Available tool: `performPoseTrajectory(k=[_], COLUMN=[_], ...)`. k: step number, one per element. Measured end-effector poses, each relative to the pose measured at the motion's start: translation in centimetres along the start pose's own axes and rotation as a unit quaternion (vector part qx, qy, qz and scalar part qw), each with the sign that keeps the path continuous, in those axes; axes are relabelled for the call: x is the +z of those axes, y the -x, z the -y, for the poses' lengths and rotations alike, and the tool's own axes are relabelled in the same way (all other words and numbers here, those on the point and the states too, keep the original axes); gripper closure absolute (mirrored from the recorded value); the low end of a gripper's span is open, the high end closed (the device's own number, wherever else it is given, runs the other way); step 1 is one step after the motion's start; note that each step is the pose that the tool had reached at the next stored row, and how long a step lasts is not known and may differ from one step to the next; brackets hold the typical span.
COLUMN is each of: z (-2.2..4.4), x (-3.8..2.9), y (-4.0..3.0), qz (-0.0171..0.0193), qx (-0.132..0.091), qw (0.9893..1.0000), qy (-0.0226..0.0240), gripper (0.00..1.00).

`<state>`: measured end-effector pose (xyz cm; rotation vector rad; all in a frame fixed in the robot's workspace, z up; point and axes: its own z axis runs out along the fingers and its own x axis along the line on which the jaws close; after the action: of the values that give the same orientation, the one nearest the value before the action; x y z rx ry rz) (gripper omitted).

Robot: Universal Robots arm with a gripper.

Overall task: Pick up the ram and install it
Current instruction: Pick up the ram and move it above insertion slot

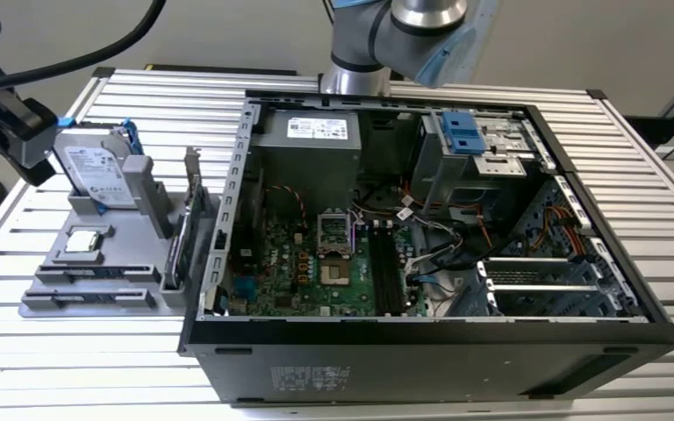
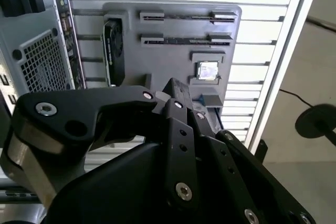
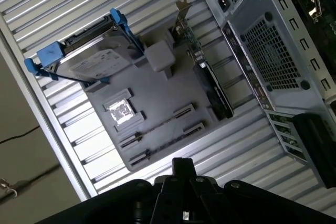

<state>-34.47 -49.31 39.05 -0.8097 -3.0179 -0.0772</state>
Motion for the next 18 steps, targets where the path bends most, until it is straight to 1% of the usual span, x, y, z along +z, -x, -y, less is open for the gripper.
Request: performPoseTrajectory(k=[5,8,18], z=[0.03,0.07,0.12], x=[0.00,0.00,0.00], y=[-0.02,-0.08,-0.14], qz=[0.0005,0.0011,0.0018], qx=[0.012,0.025,0.041], qw=[0.9999,0.9997,0.9991], qy=[0.0004,0.0007,0.0012], gripper=[1.00,1.00,1.00])
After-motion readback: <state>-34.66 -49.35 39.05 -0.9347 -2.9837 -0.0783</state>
